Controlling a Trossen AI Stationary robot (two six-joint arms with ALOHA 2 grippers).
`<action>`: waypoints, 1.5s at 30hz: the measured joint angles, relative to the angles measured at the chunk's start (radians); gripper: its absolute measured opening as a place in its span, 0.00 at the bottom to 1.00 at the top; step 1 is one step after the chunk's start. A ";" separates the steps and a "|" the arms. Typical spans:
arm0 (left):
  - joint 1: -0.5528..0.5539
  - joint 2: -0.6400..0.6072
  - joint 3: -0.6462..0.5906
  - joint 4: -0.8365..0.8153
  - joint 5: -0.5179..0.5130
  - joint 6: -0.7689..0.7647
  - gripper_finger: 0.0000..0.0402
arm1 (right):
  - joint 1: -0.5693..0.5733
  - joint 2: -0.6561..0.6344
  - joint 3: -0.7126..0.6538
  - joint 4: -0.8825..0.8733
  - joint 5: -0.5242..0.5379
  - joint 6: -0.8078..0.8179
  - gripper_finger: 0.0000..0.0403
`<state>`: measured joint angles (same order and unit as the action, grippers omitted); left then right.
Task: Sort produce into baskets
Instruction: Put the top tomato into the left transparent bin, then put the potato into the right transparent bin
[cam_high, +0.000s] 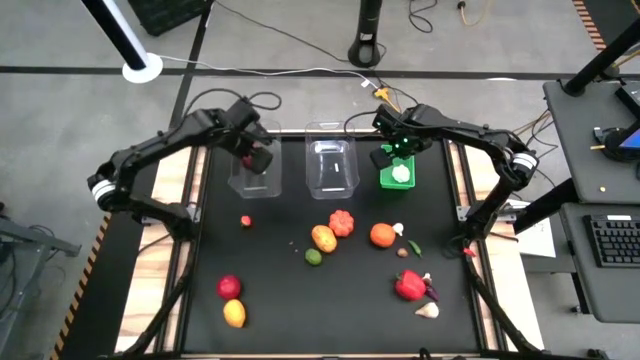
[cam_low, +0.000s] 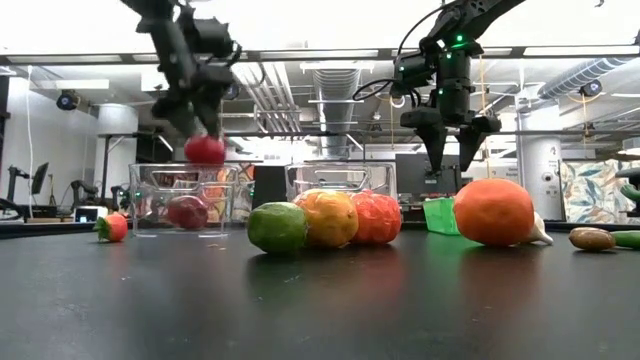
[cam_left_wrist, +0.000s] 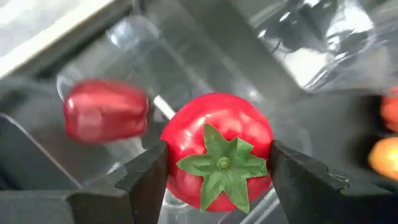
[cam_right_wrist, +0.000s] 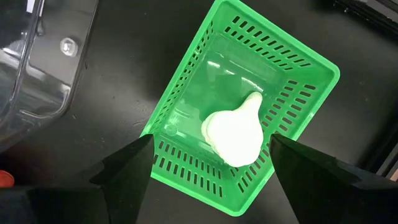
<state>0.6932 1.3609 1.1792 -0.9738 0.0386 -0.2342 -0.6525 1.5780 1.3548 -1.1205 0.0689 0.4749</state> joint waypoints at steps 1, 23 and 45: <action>0.012 0.000 -0.028 0.013 -0.001 -0.012 0.59 | 0.000 0.000 0.000 0.000 0.000 0.003 0.76; 0.038 0.019 -0.155 0.055 -0.130 -0.025 0.72 | 0.000 -0.004 0.055 -0.009 0.006 0.031 0.79; -0.160 -0.173 -0.024 0.103 -0.073 -0.056 0.75 | 0.400 -0.089 0.192 0.047 -0.095 0.160 0.72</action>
<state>0.5334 1.1883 1.1553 -0.8705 -0.0341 -0.2905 -0.2529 1.4890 1.5463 -1.0738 -0.0265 0.6346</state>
